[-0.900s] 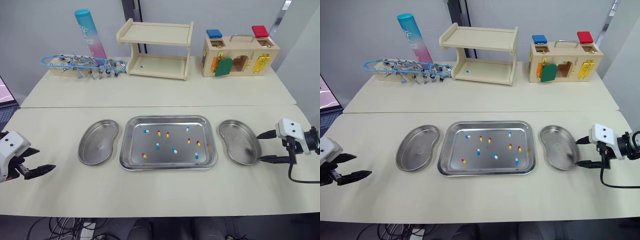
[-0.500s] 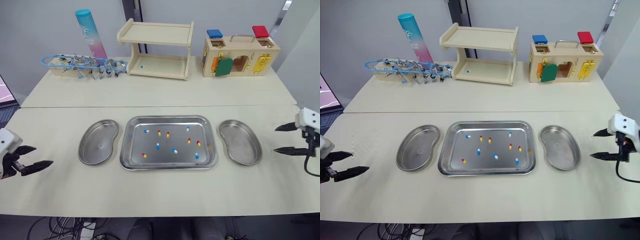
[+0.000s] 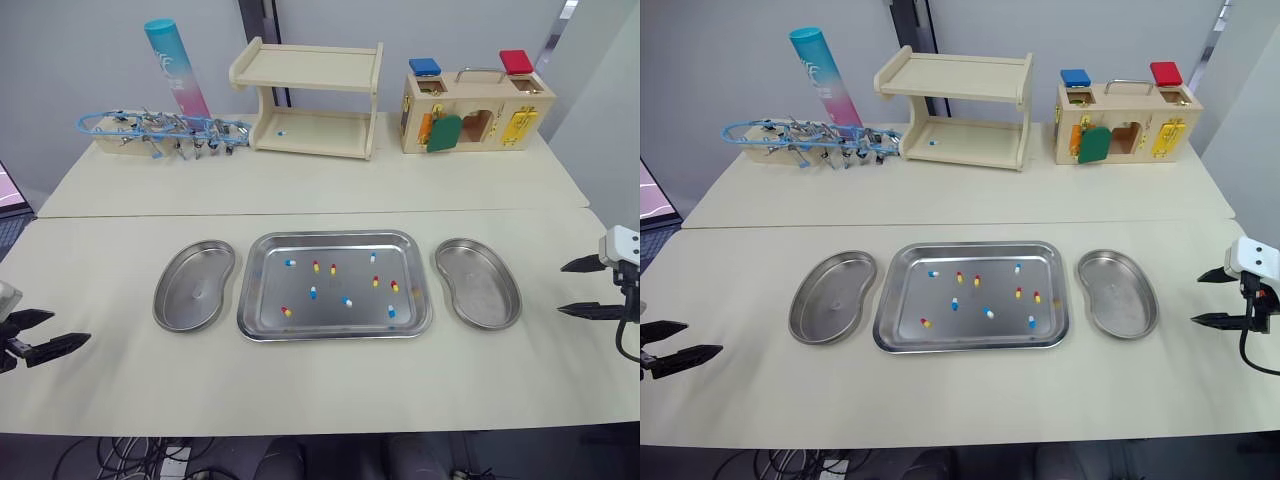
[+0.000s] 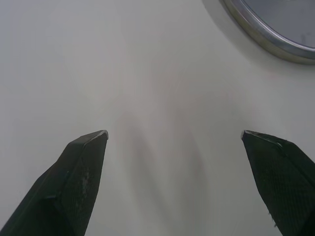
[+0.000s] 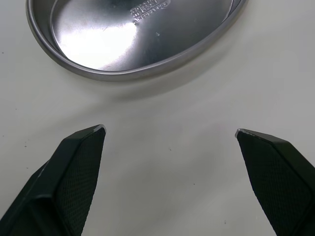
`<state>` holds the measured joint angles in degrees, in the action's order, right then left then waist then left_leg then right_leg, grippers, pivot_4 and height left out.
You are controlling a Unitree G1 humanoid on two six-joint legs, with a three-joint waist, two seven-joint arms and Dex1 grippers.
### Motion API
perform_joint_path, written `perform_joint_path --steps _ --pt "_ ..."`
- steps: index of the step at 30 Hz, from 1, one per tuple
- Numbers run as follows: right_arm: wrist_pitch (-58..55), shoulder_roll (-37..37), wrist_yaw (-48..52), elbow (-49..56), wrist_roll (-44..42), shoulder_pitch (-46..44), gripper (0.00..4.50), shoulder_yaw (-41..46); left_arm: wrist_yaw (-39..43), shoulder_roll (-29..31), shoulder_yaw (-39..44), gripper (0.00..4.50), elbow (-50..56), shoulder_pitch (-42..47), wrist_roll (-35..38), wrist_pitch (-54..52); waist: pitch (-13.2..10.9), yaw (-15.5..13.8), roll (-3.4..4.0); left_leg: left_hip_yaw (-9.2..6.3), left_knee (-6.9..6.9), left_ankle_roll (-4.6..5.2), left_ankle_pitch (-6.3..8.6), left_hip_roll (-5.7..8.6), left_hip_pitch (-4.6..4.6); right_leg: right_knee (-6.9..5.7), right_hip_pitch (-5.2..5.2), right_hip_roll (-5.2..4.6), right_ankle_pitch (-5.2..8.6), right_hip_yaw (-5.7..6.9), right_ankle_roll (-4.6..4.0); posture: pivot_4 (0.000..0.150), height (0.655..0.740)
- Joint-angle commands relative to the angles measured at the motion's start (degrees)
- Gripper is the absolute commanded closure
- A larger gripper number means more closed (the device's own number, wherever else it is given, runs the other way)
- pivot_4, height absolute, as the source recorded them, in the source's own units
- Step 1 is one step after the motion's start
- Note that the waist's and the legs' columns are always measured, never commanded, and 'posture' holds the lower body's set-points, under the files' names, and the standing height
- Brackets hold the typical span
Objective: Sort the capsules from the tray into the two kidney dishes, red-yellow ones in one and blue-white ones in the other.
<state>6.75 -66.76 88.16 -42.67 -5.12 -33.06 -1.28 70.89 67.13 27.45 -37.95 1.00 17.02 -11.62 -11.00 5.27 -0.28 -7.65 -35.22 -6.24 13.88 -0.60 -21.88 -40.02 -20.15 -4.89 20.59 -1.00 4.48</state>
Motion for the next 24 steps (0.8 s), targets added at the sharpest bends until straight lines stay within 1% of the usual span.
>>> perform_joint_path --steps 1,8,13,14,16,19,22,24 --pt "0.96 -0.28 -1.43 0.53 0.97 -1.37 0.02 0.61 -0.22 0.47 3.58 0.00 3.82 -2.13 1.83 -1.53 0.00 0.00 0.00 0.01 0.00 0.00 0.00 0.00 0.00 0.00 0.00 0.00 0.00 -0.01 0.00 0.150 0.7400" --pt "0.55 0.98 -2.63 -0.81 1.77 -4.02 0.02 0.35 -2.34 -1.80 7.04 0.00 9.88 -5.00 4.09 -4.26 0.00 -0.07 -0.01 0.00 0.00 0.00 0.00 -0.01 0.00 0.01 0.00 0.00 0.00 0.00 0.00 0.150 0.7400" --pt "-1.62 1.50 -4.19 3.07 -0.80 -3.00 0.02 2.94 -4.96 -5.27 9.64 0.00 20.87 -7.49 6.68 -7.55 0.00 -0.28 0.00 0.02 0.00 0.00 0.00 -0.01 -0.01 0.01 0.00 -0.01 0.00 -0.02 0.00 0.150 0.7400" --pt "-2.63 1.41 -4.15 5.54 -1.87 -1.61 0.02 3.74 -5.31 -5.89 9.87 0.00 23.71 -8.30 7.25 -8.47 0.00 -0.31 0.00 0.01 0.00 0.00 0.00 -0.01 -0.02 0.01 0.00 -0.01 0.00 -0.01 0.00 0.150 0.7400" --pt "-5.99 1.78 -4.46 13.69 -5.25 2.76 0.02 5.97 -5.82 -7.07 9.41 0.00 30.96 -9.68 8.99 -11.66 0.01 -0.46 -0.02 0.00 0.00 0.00 0.00 -0.02 -0.02 0.02 0.02 -0.01 0.00 0.00 -0.01 0.150 0.7400" --pt "-9.55 2.76 -5.94 24.50 -8.89 7.78 0.02 8.49 -6.52 -7.53 8.64 0.00 38.21 -11.29 9.89 -15.07 0.01 -0.63 -0.04 0.00 -0.01 0.00 0.00 -0.02 -0.06 0.03 0.02 -0.01 -0.01 0.00 -0.01 0.150 0.7400" --pt "-15.38 5.84 -7.08 38.25 -15.44 11.19 0.02 9.28 -9.41 -9.13 7.07 0.00 45.21 -9.81 11.82 -18.30 0.02 -0.55 -0.03 0.00 -0.02 0.00 0.00 -0.03 -0.01 0.01 0.05 0.00 -0.01 -0.01 -0.01 0.150 0.7400" --pt "-18.17 6.96 -7.65 43.96 -17.71 12.52 0.02 8.92 -10.24 -9.56 6.16 0.00 47.65 -9.25 12.22 -19.72 0.02 -0.56 -0.04 -0.02 -0.03 0.00 0.00 -0.06 0.01 0.00 0.09 0.02 -0.01 0.00 -0.01 0.150 0.7400"
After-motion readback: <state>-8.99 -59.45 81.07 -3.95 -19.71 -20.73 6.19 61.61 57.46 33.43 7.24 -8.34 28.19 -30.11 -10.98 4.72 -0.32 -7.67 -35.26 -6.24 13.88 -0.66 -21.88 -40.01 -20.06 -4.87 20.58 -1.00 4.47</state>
